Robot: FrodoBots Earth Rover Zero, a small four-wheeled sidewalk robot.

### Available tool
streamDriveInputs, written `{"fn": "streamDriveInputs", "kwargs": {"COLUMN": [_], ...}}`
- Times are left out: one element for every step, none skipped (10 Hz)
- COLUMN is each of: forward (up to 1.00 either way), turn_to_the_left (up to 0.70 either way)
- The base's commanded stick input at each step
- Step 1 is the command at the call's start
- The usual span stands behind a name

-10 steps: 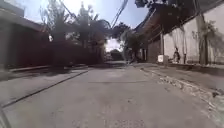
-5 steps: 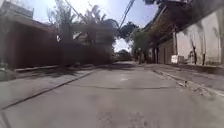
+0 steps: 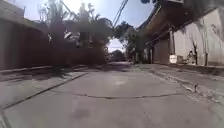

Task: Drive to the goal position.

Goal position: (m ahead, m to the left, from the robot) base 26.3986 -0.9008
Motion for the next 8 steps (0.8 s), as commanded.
{"fn": "streamDriveInputs", "kwargs": {"forward": [1.0, 1.0, 1.0, 1.0, 1.0, 1.0, 1.0, 1.0], "turn_to_the_left": [-0.31, 0.09, 0.09, 0.09, 0.09, 0.09, 0.09, 0.09]}}
